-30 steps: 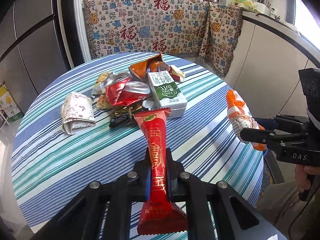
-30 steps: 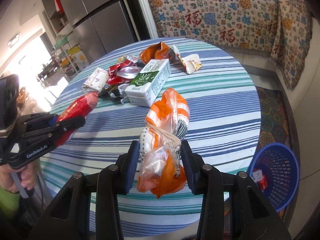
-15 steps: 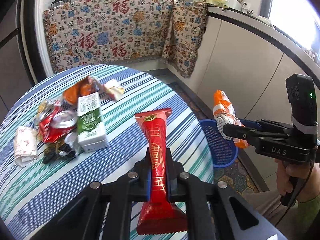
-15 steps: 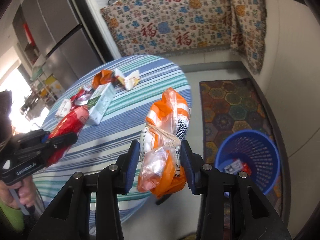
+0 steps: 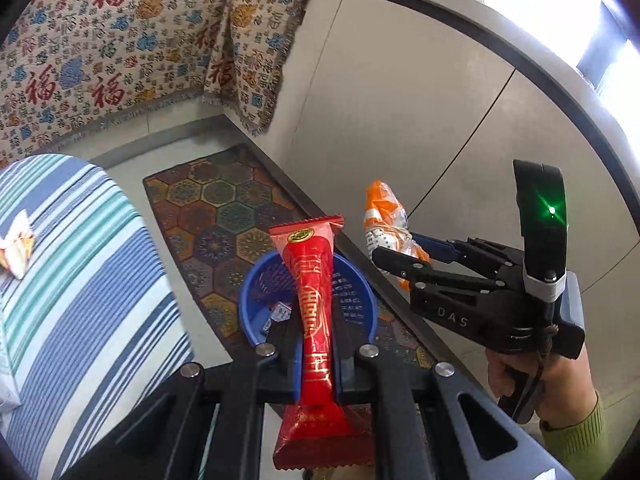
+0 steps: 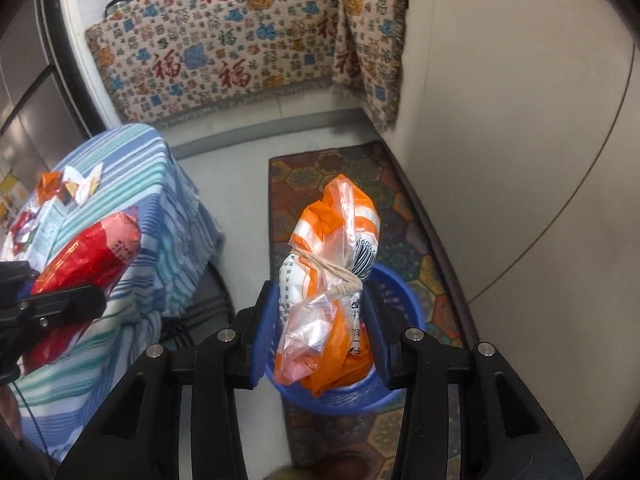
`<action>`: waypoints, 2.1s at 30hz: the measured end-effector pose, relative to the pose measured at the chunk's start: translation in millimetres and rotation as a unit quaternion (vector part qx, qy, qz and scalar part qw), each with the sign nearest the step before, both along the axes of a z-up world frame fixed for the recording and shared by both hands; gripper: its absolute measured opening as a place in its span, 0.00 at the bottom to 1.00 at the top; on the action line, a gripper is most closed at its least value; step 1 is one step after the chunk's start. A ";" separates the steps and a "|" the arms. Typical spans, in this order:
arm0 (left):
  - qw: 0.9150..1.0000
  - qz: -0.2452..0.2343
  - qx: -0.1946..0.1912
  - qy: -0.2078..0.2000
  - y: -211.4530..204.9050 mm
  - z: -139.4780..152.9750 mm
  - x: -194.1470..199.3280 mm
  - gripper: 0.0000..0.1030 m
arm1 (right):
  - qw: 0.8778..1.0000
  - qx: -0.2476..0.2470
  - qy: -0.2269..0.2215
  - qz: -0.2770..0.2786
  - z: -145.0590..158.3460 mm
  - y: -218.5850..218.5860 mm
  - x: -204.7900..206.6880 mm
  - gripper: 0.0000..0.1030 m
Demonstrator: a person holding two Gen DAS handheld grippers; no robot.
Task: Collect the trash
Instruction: 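Carry both items over the blue wastebasket and open both tools to drop them, then pull both open tools back to the table above the remaining trash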
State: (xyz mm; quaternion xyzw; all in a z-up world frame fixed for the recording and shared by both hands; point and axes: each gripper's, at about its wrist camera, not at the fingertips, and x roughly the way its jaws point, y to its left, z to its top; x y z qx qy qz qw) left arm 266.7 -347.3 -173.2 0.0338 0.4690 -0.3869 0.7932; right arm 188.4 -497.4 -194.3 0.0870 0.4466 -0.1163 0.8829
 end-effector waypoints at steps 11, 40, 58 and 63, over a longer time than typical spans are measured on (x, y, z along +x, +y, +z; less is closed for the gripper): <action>0.999 -0.015 0.002 0.048 -61.1 -58.6 40.6 0.10 | 0.998 0.046 0.023 -0.022 -45.7 -54.8 0.2 0.42; 0.997 0.054 0.006 -0.050 48.5 14.8 -26.5 0.62 | 0.992 -0.087 -0.088 0.000 36.5 23.2 -17.9 0.93; 0.944 0.287 0.147 -0.067 314.5 -24.9 -69.0 0.66 | 0.970 -0.011 -0.085 0.227 19.5 251.8 21.9 0.97; 0.931 0.322 0.164 -0.058 352.7 -39.4 -55.1 0.66 | 0.963 -0.010 -0.050 0.264 -7.6 304.3 28.4 0.97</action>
